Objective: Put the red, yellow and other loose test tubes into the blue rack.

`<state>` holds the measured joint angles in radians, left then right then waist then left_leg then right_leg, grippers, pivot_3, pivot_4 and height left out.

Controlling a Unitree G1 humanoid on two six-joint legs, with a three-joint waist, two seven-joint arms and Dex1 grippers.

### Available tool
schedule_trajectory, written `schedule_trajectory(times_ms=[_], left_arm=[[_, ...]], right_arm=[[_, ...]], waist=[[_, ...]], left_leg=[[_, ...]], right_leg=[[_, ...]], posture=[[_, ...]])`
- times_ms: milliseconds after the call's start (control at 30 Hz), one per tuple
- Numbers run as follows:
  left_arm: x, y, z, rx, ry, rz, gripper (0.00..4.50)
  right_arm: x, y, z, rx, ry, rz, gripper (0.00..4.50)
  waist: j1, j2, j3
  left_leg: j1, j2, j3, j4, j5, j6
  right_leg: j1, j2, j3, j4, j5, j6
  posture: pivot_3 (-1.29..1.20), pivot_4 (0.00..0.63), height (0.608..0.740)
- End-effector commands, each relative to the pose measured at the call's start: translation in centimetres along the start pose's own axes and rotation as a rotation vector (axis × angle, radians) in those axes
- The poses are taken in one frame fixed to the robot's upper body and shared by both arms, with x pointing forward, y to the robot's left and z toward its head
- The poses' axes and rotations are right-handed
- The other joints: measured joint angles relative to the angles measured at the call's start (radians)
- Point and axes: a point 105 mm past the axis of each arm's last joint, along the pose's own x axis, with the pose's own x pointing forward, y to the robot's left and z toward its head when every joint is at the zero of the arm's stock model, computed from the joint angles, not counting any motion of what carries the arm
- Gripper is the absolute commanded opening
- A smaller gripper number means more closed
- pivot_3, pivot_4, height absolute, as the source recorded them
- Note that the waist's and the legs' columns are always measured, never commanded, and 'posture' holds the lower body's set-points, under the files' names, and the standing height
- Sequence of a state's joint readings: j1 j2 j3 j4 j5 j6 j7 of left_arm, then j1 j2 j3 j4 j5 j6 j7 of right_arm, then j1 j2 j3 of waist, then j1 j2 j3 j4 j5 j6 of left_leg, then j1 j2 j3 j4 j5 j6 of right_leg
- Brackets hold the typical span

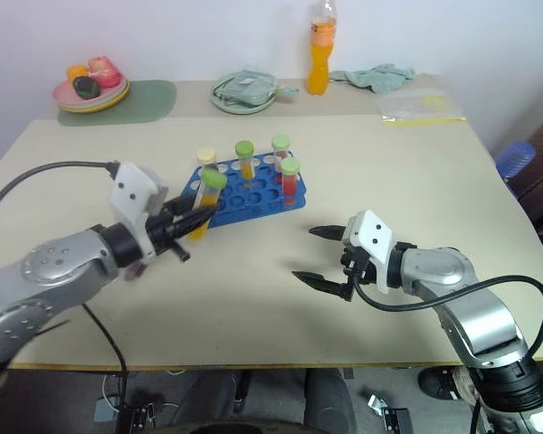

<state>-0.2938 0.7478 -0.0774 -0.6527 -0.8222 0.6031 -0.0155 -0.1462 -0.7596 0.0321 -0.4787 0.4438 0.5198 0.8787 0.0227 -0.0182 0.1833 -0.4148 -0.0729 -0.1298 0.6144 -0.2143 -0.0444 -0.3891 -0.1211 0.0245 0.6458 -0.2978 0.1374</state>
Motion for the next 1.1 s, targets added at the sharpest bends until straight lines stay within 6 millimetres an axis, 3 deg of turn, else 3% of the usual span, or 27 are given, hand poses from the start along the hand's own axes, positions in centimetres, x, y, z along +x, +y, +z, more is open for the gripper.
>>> schedule_trajectory(times_ms=[33, 200, 533, 1100], left_arm=[[1.2, 1.4, 0.9, 0.132, -0.158, 0.202, 0.75], [4.3, -0.1, -1.2, 0.185, -0.301, 0.300, 0.75], [8.1, -2.8, -2.7, 0.122, -0.364, 0.195, 0.75], [9.3, -2.5, -4.6, 0.068, -0.358, 0.208, 0.75]], right_arm=[[0.0, 0.0, 0.6, -0.007, -0.026, -0.021, 4.50], [0.7, 0.3, 0.6, 0.019, -0.040, -0.037, 4.50], [1.1, 0.4, 0.9, 0.039, -0.058, -0.070, 4.50], [1.3, 0.4, 1.0, 0.045, -0.064, -0.090, 4.50]], waist=[[0.001, 0.000, 0.000], [0.000, 0.000, 0.000], [-0.011, 0.000, 0.000], [-0.010, 0.000, 0.000]], left_leg=[[0.000, -0.001, 0.000, 0.000, 0.000, 0.000], [0.000, -0.002, 0.001, 0.000, 0.000, 0.001], [0.000, -0.002, 0.000, 0.000, 0.000, 0.001], [0.000, -0.003, 0.000, 0.001, 0.000, 0.001]], right_leg=[[0.000, 0.000, 0.000, 0.000, 0.000, 0.000], [-0.001, 0.000, 0.000, 0.000, 0.003, 0.004], [-0.002, 0.000, -0.001, 0.002, 0.003, 0.005], [-0.001, 0.000, -0.001, 0.003, 0.003, 0.006]], posture=[[0.00, 0.150, 0.740], [0.00, 0.150, 0.740], [0.00, 0.150, 0.740], [0.00, 0.150, 0.740]])
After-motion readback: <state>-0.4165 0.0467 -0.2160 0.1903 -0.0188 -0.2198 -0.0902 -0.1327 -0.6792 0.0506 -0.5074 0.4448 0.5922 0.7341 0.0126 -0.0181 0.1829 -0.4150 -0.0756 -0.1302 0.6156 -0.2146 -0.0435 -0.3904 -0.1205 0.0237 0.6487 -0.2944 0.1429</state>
